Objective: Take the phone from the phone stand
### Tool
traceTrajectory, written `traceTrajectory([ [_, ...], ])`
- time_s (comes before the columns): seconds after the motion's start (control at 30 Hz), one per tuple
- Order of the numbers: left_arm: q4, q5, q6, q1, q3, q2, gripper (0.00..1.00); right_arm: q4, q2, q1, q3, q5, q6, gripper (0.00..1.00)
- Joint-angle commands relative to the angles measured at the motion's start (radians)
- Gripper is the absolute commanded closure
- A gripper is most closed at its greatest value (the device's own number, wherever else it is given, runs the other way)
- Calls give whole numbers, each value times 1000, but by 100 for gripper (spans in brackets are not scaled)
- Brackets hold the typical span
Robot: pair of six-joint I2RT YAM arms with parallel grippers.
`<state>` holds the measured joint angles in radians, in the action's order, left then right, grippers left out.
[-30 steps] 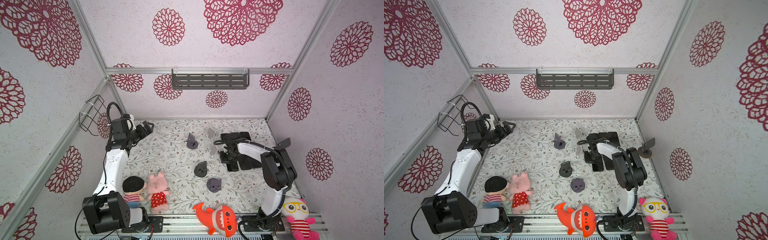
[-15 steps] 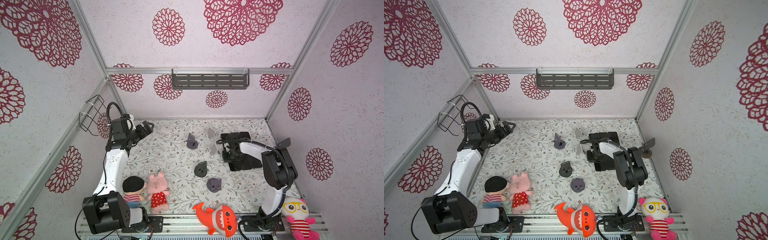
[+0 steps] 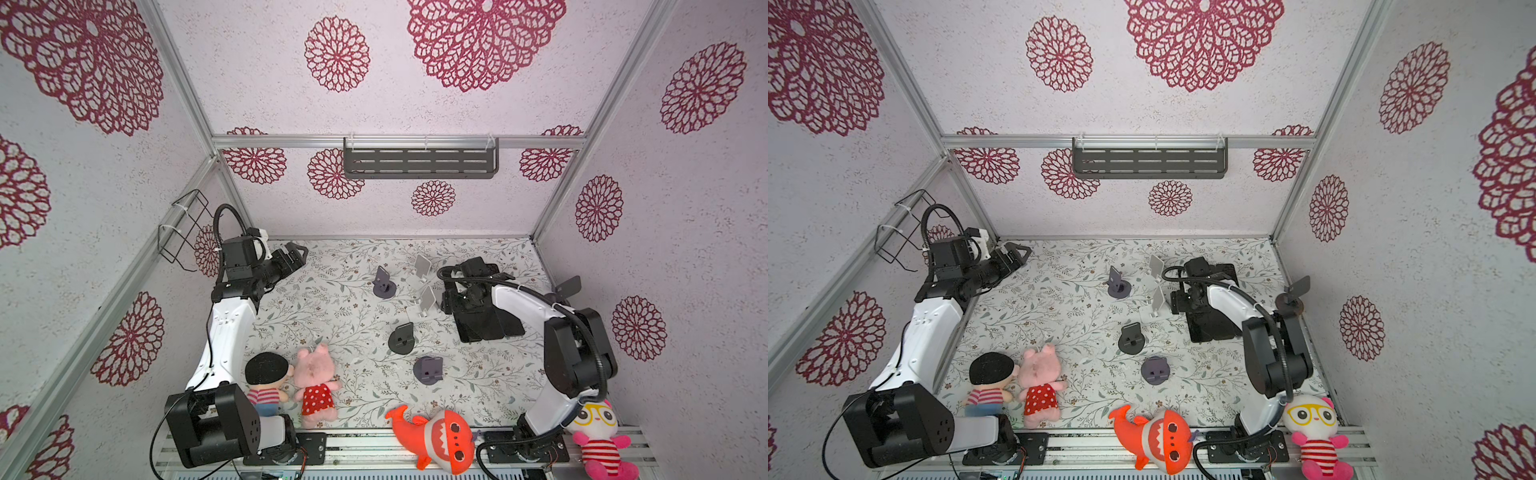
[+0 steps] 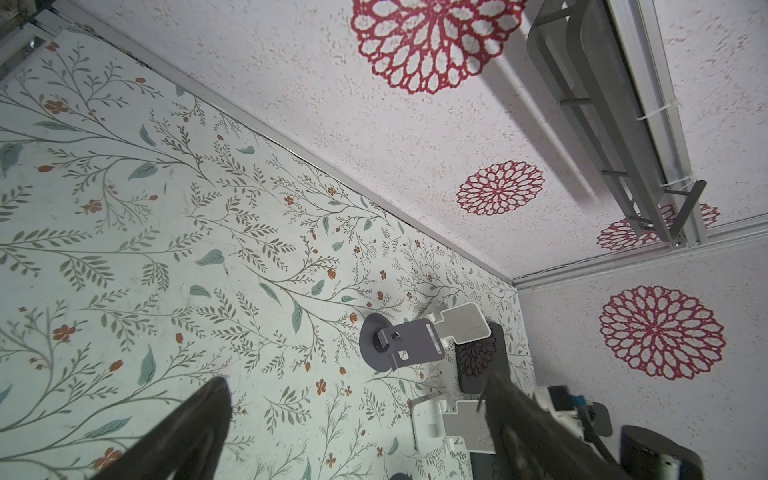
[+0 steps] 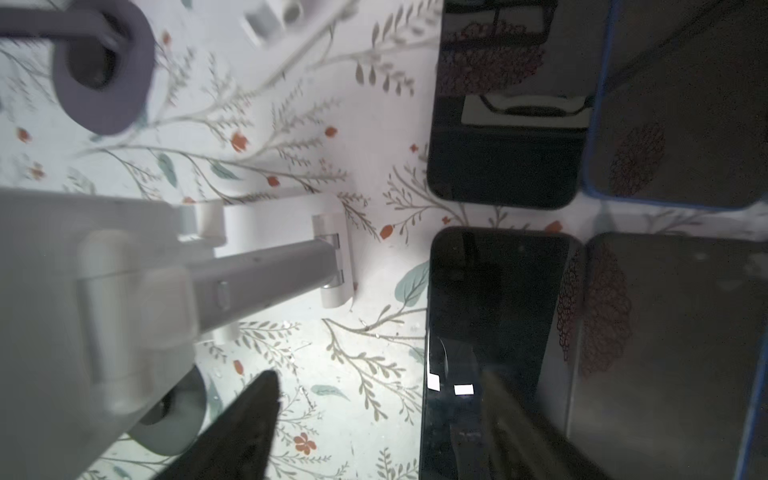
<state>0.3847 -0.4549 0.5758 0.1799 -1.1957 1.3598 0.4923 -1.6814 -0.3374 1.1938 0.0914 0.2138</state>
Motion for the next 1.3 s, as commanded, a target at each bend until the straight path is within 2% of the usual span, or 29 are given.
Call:
traceTrajectory([
  [0.0,-23,19,-28,10,5,4,2,-39,92,17,0,-59,-60,1],
  [0.17,-130,63,-22,-1,72,-19,3,-90,216,32,-25,-61,-76,1],
  [0.27,-158,195,-70,-50,112,-38,3,-222,308,44,-111,-121,-71,1],
  [0.33,-137,323,-126,-99,121,-49,3,-356,371,45,-205,-184,-94,1],
  [0.4,-130,402,-119,-121,149,-67,3,-463,424,48,-289,-243,-116,1],
  [0.47,-152,467,-110,-130,208,-102,3,-559,470,54,-372,-299,-147,1],
  [0.53,-221,572,-125,-137,302,-163,3,-653,512,55,-462,-405,-167,1],
  [0.67,-502,667,-180,-140,547,-279,3,-796,565,65,-609,-506,-239,1],
  [0.77,-600,703,-217,-139,665,-320,2,-892,570,80,-700,-544,-262,1],
  [0.87,-627,753,-265,-141,724,-314,3,-1022,554,104,-793,-525,-258,1],
  [0.93,-679,781,-310,-142,761,-281,3,-1125,529,118,-845,-488,-271,1],
  [1.1,-869,818,-401,-138,826,-161,3,-1277,435,140,-888,-498,-311,1],
  [1.2,-900,791,-416,-133,795,-105,3,-1433,365,159,-924,-476,-333,1],
  [1.27,-996,789,-449,-132,797,-54,3,-1560,311,177,-950,-450,-321,1],
])
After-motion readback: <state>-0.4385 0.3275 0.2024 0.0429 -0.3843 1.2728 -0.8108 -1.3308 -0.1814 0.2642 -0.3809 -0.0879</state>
